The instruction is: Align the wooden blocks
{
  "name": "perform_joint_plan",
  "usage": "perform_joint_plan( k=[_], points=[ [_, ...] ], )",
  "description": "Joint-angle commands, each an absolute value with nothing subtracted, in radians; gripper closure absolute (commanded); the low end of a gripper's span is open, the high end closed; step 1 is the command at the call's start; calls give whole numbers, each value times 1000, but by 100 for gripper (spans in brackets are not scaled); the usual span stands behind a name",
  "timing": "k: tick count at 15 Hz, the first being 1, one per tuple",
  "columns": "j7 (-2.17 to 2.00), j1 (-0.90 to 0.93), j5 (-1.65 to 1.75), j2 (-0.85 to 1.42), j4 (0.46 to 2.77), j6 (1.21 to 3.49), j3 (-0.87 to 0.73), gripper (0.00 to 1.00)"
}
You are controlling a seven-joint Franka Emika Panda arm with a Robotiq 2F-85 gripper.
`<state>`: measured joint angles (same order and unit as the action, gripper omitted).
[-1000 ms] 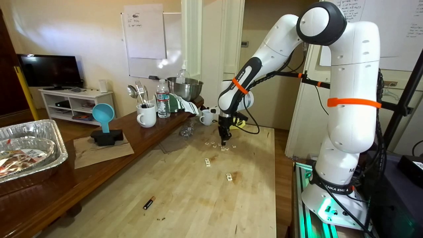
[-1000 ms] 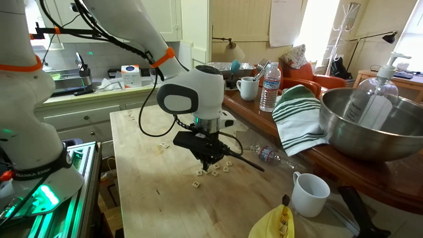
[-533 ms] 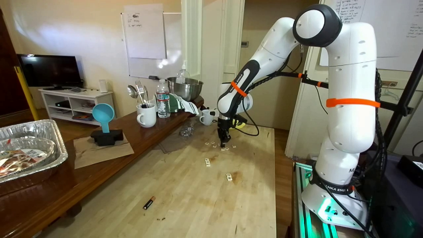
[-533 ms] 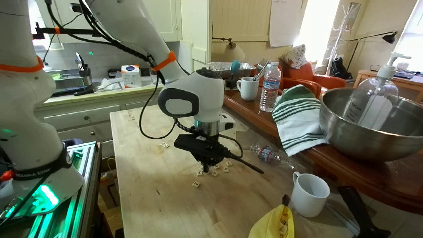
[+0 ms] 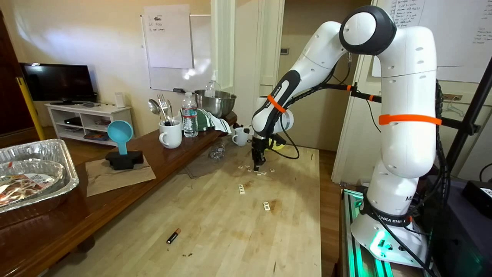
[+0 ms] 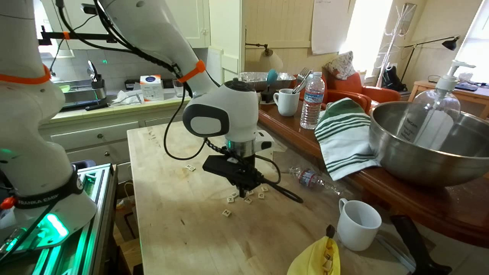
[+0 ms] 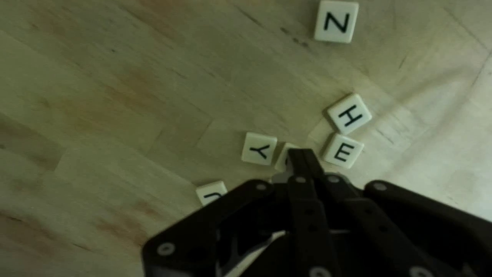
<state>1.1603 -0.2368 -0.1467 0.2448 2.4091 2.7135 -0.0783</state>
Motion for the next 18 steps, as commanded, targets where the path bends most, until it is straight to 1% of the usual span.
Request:
perform_joint_plan(
  k=[1, 10, 18],
  points=[
    [1139, -264, -234, 281, 2403, 2754, -27, 100],
    [879, -240, -243, 283, 2396, 2670, -25, 100],
    [652, -230, -322, 292, 2377, 2610, 25, 100]
  ],
)
